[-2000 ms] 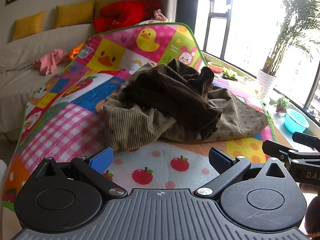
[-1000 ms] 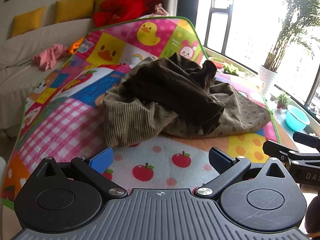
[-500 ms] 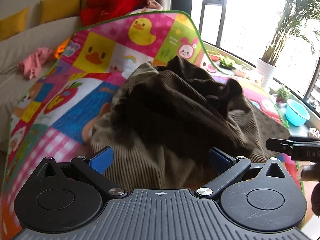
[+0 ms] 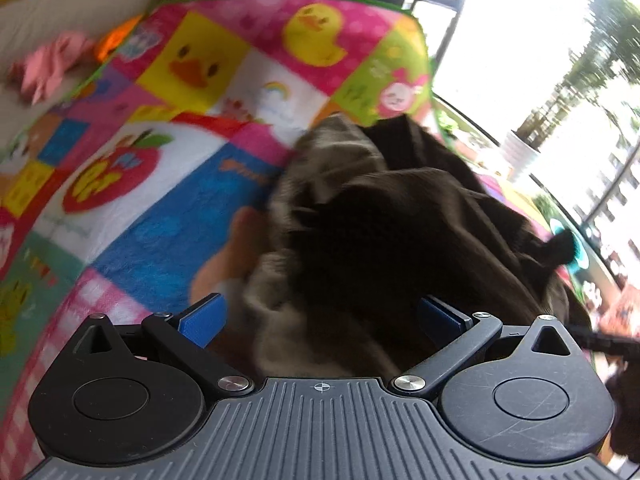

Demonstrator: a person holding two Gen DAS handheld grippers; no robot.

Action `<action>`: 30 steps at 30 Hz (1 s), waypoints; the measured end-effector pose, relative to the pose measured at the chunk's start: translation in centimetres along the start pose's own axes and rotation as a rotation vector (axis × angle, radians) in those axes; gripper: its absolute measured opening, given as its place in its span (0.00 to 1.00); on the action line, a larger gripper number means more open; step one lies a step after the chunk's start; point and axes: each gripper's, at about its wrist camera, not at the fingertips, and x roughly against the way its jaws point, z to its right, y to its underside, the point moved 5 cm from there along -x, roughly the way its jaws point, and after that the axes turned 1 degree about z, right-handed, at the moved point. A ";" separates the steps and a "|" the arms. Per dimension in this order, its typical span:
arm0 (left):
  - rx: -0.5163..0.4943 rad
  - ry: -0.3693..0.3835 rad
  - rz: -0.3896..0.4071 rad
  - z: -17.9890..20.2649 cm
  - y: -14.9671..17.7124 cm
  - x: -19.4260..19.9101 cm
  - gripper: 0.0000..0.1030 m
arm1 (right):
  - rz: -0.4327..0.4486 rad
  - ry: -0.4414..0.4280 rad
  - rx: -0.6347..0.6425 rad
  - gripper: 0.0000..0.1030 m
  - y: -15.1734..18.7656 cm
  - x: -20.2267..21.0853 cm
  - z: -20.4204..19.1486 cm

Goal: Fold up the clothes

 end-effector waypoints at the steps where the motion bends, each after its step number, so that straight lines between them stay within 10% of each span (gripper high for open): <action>1: 0.034 0.010 -0.010 -0.7 -0.2 -0.3 1.00 | -0.010 0.009 0.034 1.00 0.0 -0.1 -0.4; 9: 0.069 0.120 -0.100 -1.7 -0.8 -3.2 1.00 | 0.008 0.023 0.125 0.96 -2.7 -3.0 0.1; 13: 0.059 0.121 -0.120 -0.9 -1.2 -4.0 1.00 | 0.029 0.022 0.149 0.64 -4.3 -4.7 0.8; 20: 0.035 0.098 -0.118 -0.2 -0.6 -3.9 0.96 | 0.066 0.022 0.191 0.69 -7.1 -7.6 2.0; 30: 0.011 0.064 -0.122 0.7 2.1 -1.6 0.48 | 0.051 0.024 0.308 0.44 -2.7 -4.5 -0.4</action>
